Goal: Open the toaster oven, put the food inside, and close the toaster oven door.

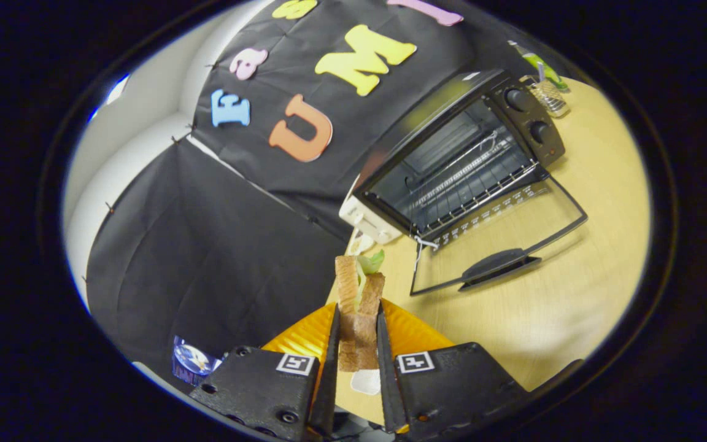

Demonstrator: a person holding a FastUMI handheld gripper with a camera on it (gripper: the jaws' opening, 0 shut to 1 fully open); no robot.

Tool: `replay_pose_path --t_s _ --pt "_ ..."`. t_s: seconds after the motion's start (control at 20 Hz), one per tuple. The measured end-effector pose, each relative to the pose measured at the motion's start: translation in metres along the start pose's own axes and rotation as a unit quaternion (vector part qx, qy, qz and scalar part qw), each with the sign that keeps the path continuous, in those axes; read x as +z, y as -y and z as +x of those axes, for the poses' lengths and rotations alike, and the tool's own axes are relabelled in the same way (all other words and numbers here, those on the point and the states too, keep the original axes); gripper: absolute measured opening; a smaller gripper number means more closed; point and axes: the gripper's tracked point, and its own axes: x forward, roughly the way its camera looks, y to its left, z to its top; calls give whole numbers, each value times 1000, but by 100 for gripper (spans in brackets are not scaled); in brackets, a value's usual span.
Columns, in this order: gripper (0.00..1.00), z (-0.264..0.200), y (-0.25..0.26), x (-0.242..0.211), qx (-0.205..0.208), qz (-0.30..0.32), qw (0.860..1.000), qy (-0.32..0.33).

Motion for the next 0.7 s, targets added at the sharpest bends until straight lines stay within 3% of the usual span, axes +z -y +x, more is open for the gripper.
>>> replay_pose_path --t_s 0.2,0.4,0.55,0.7 --pt "35 1 19 46 9 85 989 124" --pt "35 9 60 74 -17 156 963 221" --pt "35 28 83 87 -40 172 947 269" --pt "35 47 87 105 -47 163 943 285"
